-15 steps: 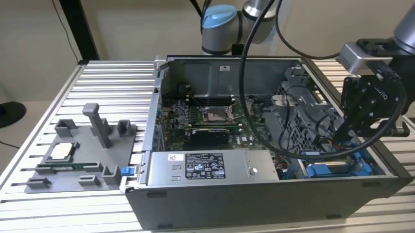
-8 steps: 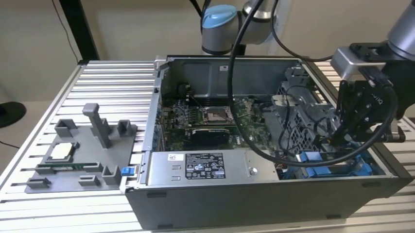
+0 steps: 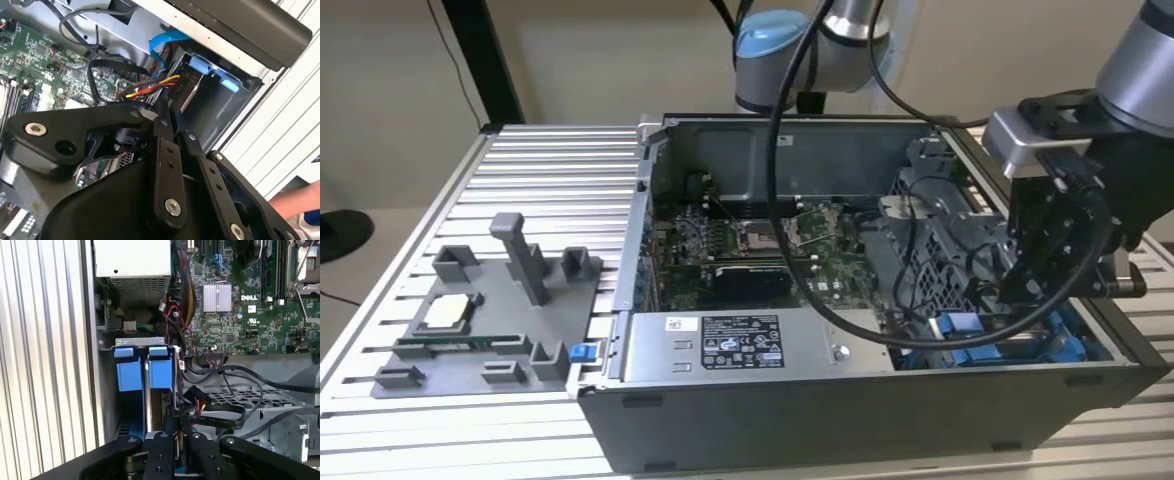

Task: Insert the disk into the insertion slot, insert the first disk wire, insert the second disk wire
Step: 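Insert the second disk wire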

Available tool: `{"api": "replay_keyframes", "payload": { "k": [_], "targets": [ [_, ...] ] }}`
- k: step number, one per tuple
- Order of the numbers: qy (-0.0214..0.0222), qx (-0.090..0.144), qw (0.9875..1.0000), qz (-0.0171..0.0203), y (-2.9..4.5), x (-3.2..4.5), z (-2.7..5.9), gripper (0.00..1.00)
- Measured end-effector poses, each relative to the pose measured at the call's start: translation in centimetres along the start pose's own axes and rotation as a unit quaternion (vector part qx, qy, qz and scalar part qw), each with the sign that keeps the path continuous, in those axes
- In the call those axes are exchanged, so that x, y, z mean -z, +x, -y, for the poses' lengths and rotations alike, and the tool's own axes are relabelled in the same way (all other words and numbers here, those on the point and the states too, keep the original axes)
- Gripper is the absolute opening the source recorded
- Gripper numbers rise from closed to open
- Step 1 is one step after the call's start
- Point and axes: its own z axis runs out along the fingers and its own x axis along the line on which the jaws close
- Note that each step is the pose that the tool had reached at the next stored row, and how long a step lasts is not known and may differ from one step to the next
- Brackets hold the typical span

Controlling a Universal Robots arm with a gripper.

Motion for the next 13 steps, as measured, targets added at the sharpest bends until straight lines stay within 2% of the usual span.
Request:
{"api": "replay_keyframes", "payload": {
  "k": [2, 3, 6, 8, 9, 13],
  "targets": [
    [0.0075, 0.001, 1.0, 0.0005, 0.03, 0.0, -0.29, 0.0],
    [0.0097, 0.001, 1.0, 0.0007, 0.04, 0.0, -0.37, 0.0],
    [0.0106, 0.001, 0.9999, 0.0009, 0.04, 0.0, -0.38, 0.0],
    [0.0177, 0.002, 0.9998, 0.0017, 0.03, 0.0, -0.43, 0.0],
    [0.0197, 0.002, 0.9998, 0.0018, 0.05, 0.0, -0.45, 0.0],
    [0.0202, 0.002, 0.9998, 0.0019, 0.05, -0.01, -0.48, 0.0]
  ]
}}
